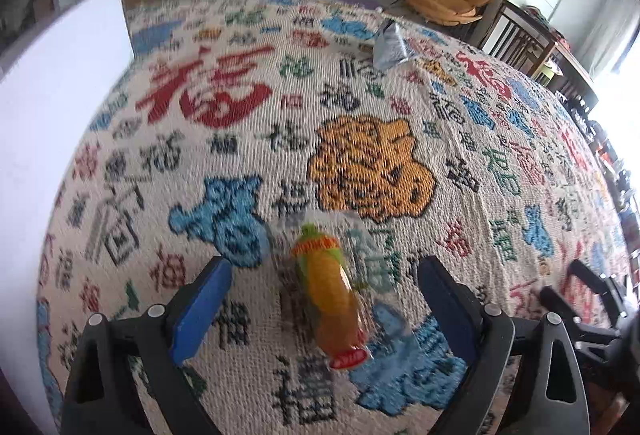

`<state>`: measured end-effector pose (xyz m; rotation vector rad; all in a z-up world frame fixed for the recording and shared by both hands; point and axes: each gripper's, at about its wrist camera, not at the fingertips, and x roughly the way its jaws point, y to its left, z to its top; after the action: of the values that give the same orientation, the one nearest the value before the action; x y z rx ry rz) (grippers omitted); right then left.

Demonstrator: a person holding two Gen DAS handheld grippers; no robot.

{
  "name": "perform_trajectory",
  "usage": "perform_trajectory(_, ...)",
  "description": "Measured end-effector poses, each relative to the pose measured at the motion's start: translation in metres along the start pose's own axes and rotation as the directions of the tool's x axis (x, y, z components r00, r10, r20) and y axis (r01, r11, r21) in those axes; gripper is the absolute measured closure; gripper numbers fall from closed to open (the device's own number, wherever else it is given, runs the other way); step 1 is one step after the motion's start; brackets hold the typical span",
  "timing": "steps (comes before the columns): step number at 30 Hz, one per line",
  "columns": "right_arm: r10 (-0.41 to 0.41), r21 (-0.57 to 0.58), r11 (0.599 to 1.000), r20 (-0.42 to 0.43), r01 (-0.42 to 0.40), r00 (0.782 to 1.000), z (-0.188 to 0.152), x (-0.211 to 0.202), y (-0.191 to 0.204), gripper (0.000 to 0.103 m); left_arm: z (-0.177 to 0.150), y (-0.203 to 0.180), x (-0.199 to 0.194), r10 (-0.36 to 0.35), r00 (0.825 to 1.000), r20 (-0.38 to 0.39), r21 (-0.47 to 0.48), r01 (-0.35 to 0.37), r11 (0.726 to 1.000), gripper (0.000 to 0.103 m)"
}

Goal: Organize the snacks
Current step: 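Close the left gripper on the orange-wrapped snack and lift it, then hold the orange snack in the left gripper while the right grasps the white bag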

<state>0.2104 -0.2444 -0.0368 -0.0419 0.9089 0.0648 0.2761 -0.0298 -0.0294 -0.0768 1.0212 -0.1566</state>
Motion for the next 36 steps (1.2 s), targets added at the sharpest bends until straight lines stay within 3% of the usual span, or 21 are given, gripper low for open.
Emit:
perform_trajectory(2, 0.000, 0.000, 1.000, 0.000, 0.000, 1.000, 0.000, 0.000, 0.000, 0.014, -0.003, 0.001, 0.010, 0.096, 0.995, -0.023, 0.046, -0.095, 0.994, 0.007)
perform_trajectory(4, 0.000, 0.000, 1.000, 0.000, 0.000, 1.000, 0.000, 0.000, 0.000, 0.014, -0.008, 0.002, 0.013, 0.110, 0.994, 0.014, 0.086, -0.111, 0.990, 0.000)
perform_trajectory(6, 0.000, 0.000, 1.000, 0.000, 0.000, 1.000, 0.000, 0.000, 0.000, 0.014, -0.016, 0.007, 0.010, 0.089, 0.993, 0.072, 0.081, -0.095, 0.992, 0.000)
perform_trajectory(36, 0.000, -0.001, 1.000, -0.002, 0.000, 1.000, 0.000, 0.004, 0.000, 0.012, -0.017, 0.007, 0.009, 0.095, 0.992, 0.076, 0.083, -0.102, 0.991, 0.000)
